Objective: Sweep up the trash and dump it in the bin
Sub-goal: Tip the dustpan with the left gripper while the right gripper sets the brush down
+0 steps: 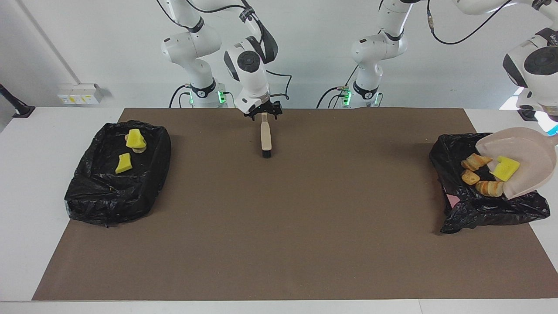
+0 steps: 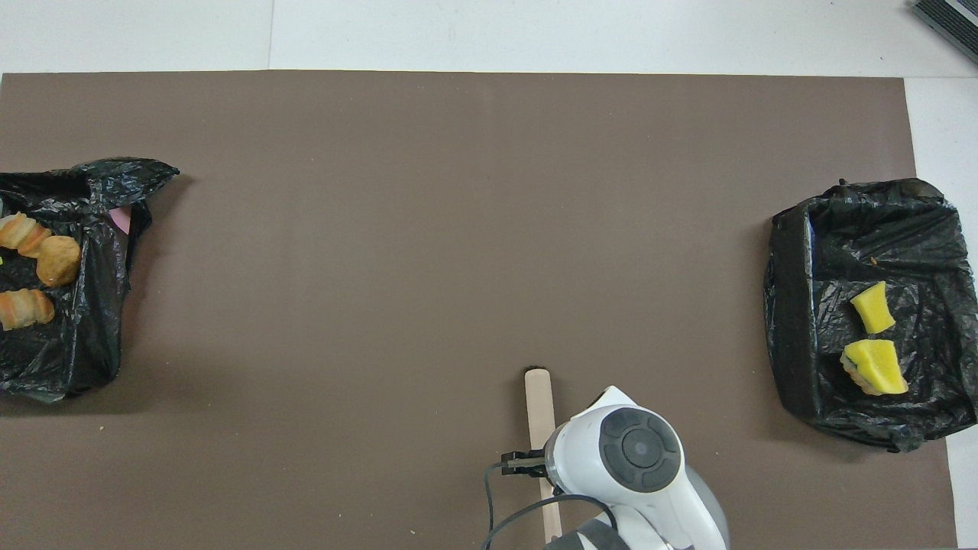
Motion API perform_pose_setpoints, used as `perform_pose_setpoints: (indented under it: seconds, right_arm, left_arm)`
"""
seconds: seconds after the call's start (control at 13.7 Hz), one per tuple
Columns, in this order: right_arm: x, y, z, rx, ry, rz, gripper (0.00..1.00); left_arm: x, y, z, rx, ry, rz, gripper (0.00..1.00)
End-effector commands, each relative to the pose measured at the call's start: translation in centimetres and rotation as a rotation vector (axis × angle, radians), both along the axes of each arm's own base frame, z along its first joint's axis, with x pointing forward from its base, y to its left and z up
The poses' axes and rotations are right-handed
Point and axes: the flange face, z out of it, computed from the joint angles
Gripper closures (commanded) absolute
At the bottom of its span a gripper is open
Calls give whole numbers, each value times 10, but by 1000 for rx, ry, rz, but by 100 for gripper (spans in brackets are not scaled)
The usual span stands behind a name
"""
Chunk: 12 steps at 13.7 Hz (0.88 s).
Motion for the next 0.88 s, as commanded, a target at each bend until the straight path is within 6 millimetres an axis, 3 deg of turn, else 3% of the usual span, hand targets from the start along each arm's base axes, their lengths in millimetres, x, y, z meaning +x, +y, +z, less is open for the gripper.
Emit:
perform_pose_setpoints:
  seconds: [0.0,0.22,0.44,0.66,0.8]
  right_arm:
    - [38,-17,12,13,-55,-27,0]
    - [75,-30,45,-22,-149,-20,0]
    - [118,-67,51,-76,-205,-54,0]
    - [148,-94,72,-136,-279,-49,0]
    - [170,-129,96,-132,-318,-126,0]
  left_arm:
    - [-9,6,15,83,-18,-28,100]
    - [-5,8,31,167,-9,-61,100]
    - [-2,5,34,159,-34,-55,100]
    - [-1,-3,46,32,-127,10,100]
    - [-5,0,50,-121,-211,99,100]
